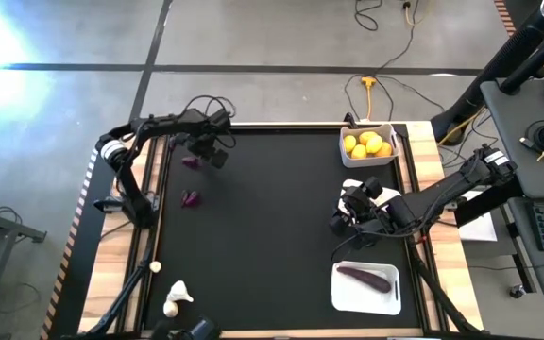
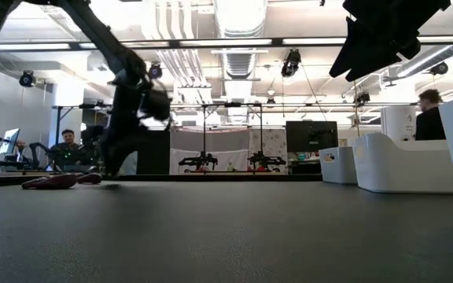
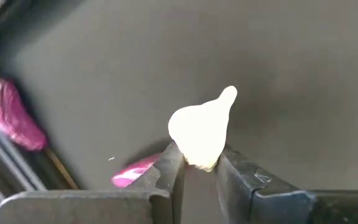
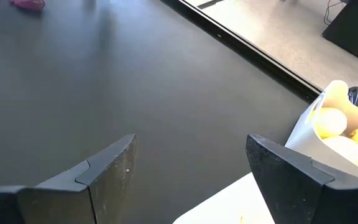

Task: Sort produce into baskets
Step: Put the garlic into the top white bin

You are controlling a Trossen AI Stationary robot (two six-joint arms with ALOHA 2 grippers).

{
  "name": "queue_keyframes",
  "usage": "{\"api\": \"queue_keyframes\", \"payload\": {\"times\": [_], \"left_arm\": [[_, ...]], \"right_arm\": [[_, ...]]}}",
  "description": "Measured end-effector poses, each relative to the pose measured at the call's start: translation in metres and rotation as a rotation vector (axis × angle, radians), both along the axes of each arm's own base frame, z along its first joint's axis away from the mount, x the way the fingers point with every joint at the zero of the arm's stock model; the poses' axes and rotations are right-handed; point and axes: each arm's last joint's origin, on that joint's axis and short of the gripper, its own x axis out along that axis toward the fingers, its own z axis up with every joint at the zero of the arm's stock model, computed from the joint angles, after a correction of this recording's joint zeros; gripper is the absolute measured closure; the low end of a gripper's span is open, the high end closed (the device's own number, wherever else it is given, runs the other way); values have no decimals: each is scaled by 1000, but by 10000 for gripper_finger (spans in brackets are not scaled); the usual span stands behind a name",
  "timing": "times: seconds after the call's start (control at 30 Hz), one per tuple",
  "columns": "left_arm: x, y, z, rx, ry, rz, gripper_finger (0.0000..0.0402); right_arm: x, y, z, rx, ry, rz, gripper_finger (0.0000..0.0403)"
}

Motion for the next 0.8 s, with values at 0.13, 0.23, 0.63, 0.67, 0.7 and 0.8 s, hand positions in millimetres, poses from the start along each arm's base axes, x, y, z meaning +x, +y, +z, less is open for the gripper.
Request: {"api": "queue_keyframes", "payload": {"times": [0.13,0.23,0.63,0.67,0.7,0.8], "left_arm": [[25,-16,25,51,-92,-107,347],[46,-37,37,90,-147,-209,348],[110,-164,6,51,-289,-772,349],[113,-172,3,41,-319,-800,349],[116,-180,0,35,-343,-826,349],[126,-198,-2,54,-409,-884,349]], "right_arm": [[0,0,0,2,-3,0,108],[0,0,0,2,-5,0,110],[26,12,-9,-57,-15,117,108],[32,14,-11,-72,-19,141,106],[37,16,-13,-90,-17,168,104],[53,23,-21,-145,-2,249,100]]}}
